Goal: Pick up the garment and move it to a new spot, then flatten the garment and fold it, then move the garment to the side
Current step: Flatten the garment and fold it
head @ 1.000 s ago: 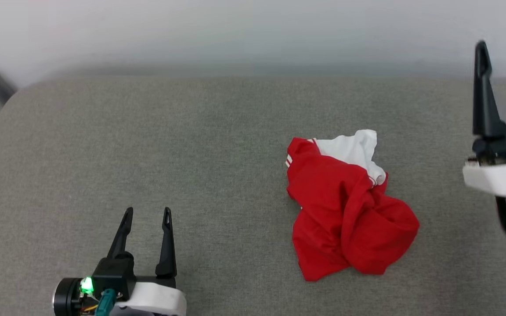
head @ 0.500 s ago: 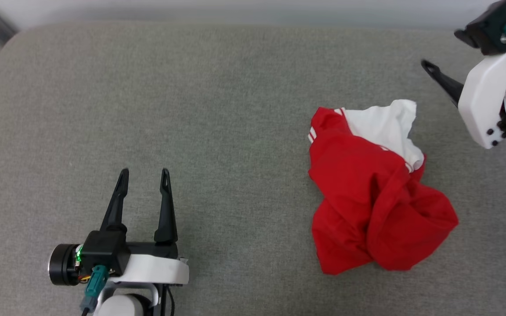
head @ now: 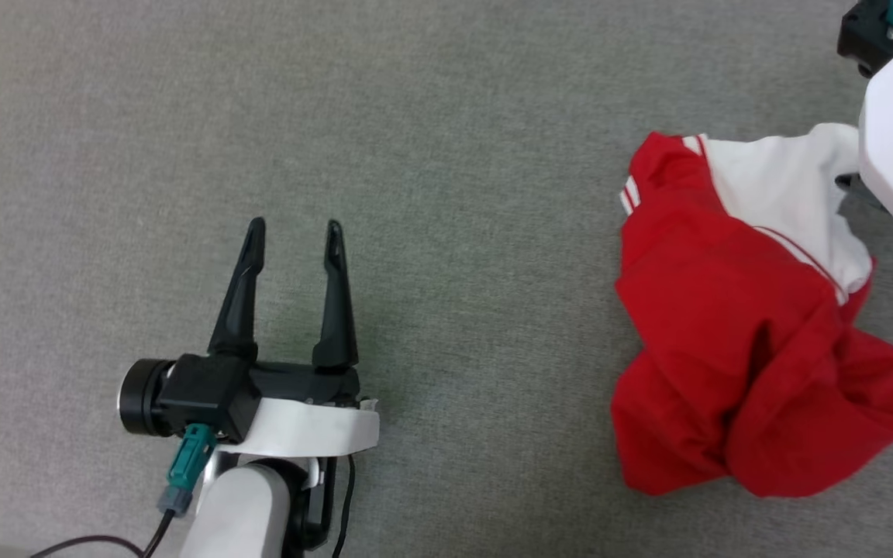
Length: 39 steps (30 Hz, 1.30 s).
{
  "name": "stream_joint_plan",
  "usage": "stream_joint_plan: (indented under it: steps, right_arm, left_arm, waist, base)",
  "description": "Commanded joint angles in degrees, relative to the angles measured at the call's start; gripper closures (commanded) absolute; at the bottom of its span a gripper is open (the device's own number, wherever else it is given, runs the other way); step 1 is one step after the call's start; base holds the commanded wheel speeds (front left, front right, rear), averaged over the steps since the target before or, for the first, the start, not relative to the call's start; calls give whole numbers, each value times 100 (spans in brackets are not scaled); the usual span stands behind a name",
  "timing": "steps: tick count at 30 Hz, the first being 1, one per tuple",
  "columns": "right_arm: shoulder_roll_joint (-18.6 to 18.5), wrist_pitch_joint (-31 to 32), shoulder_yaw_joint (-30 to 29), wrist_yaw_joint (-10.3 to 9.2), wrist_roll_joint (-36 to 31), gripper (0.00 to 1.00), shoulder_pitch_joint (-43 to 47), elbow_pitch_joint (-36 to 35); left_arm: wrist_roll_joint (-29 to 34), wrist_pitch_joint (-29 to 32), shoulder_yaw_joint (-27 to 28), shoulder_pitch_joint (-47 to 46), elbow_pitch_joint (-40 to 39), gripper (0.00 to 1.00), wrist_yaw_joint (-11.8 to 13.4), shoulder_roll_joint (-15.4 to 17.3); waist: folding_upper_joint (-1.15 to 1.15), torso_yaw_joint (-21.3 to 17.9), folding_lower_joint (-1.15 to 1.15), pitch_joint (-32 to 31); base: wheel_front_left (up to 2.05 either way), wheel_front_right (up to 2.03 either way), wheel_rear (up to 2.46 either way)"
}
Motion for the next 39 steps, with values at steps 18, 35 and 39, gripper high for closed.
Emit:
stream_joint_plan:
  steps: [18, 35, 39]
  right_arm:
    - [21, -851, 569, -6, 144, 100, 43, 388]
    - [-1605, -2651, 1027, -6, 830, 100, 1062, -954]
    - [-2081, -2932, 1092, -6, 1138, 100, 1977, -871]
  left_arm:
    - [9, -15, -136, -104, 110, 0, 120, -8]
    - [347, -15, 432, 995, 358, 0, -101, -6]
    - [361, -15, 492, 1140, 348, 0, -142, -7]
  waist:
    - [0, 209, -1, 63]
    - [0, -759, -1, -1583]
    - [0, -949, -1, -1705]
  base:
    - [0, 0, 0]
    - [0, 0, 0]
    - [0, 0, 0]
